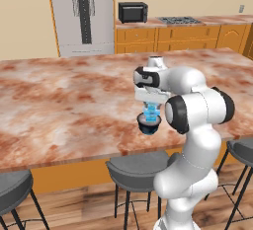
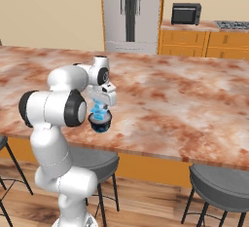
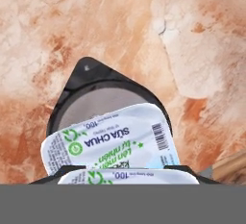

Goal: Stack the yogurt containers by placing the smaller containers on top of the larger containers.

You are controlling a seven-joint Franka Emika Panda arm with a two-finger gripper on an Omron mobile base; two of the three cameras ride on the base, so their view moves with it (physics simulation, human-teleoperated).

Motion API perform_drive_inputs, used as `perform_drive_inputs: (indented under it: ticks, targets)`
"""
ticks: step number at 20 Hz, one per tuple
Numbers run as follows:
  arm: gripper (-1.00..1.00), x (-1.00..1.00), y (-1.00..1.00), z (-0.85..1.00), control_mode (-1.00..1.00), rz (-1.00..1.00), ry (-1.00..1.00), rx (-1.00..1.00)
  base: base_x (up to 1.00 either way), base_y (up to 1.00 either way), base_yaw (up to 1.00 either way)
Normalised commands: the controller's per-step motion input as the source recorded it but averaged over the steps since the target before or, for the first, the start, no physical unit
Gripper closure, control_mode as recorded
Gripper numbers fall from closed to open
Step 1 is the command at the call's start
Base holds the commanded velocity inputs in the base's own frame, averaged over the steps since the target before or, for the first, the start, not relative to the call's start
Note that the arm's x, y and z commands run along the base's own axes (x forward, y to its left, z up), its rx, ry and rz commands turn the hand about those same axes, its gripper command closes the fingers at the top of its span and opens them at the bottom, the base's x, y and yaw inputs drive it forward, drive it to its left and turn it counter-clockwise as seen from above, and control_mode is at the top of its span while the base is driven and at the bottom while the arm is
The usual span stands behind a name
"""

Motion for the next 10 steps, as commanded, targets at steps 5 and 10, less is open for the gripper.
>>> perform_drive_inputs:
  ticks: [5,10]
  targets:
    - [-1.0,-0.09,0.0,0.0,-1.0,-0.01,0.0,0.0,0.0,0.0,0.0]
    - [-1.0,-0.08,0.0,0.0,-1.0,-0.01,0.0,0.0,0.0,0.0,0.0]
